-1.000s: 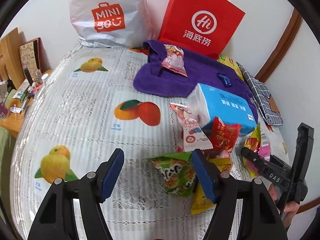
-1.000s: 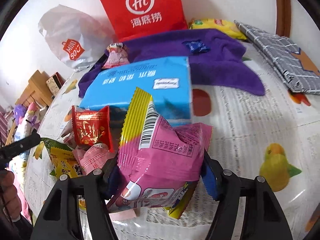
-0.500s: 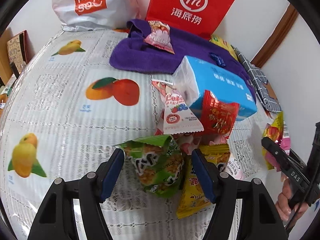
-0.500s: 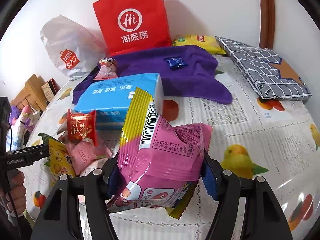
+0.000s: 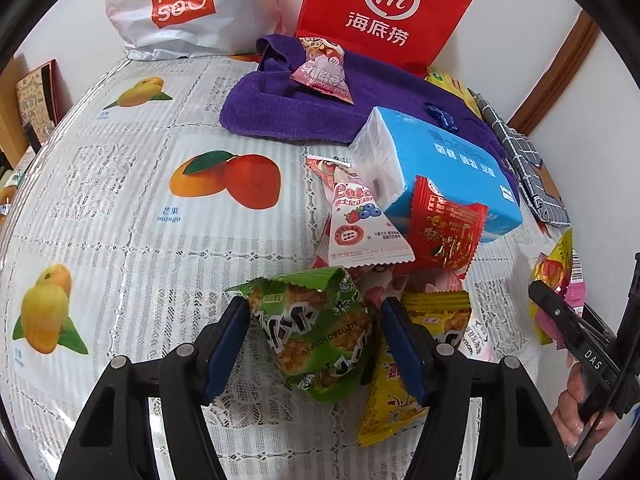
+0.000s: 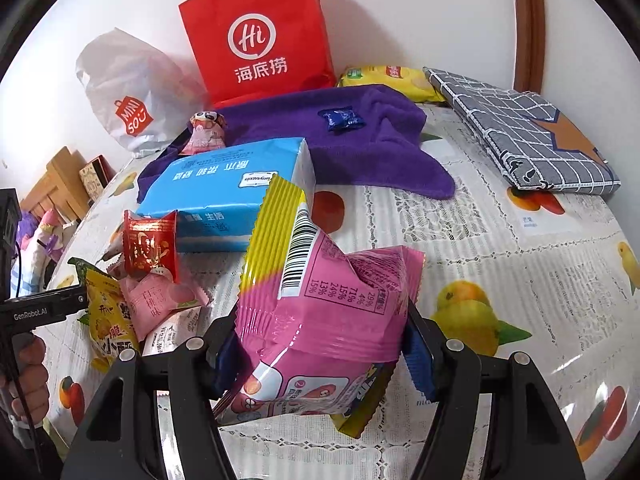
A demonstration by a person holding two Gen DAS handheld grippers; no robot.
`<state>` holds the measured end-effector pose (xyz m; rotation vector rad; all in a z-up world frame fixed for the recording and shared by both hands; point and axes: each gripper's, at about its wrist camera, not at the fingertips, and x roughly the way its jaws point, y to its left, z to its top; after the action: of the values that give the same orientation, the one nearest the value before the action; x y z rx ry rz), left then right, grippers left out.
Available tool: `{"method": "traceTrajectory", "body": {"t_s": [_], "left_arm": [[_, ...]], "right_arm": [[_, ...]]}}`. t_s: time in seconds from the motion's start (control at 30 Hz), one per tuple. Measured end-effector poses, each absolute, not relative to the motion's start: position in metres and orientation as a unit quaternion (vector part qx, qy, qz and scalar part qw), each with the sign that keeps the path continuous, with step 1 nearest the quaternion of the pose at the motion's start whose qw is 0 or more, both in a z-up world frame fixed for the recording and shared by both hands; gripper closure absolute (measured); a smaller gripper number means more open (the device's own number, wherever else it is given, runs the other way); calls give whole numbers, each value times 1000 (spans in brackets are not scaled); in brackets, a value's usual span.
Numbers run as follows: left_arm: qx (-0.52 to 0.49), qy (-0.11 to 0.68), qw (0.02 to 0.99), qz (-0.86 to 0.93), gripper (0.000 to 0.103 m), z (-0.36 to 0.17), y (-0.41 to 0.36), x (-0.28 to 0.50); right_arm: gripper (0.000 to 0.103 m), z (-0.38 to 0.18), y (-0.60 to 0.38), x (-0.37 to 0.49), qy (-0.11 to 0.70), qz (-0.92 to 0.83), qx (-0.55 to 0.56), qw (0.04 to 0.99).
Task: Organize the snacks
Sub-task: 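Grasp the pink bag with the right gripper while the left gripper grasps the green bag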
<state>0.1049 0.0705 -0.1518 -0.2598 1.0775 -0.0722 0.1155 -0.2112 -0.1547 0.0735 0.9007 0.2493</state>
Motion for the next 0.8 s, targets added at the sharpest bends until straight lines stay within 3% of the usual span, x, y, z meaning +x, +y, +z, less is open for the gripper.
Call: {"method": "traceTrajectory", "body": {"t_s": [0.57,0.8], "left_arm": [[-133,509,850,-34,52,-154,73,106],[-140,507,850,-27,54,-151,81,101]], "right_arm": [[35,-153,-215,114,432,115,37,894],[35,-151,-217,112,431,111,31,895]]}}
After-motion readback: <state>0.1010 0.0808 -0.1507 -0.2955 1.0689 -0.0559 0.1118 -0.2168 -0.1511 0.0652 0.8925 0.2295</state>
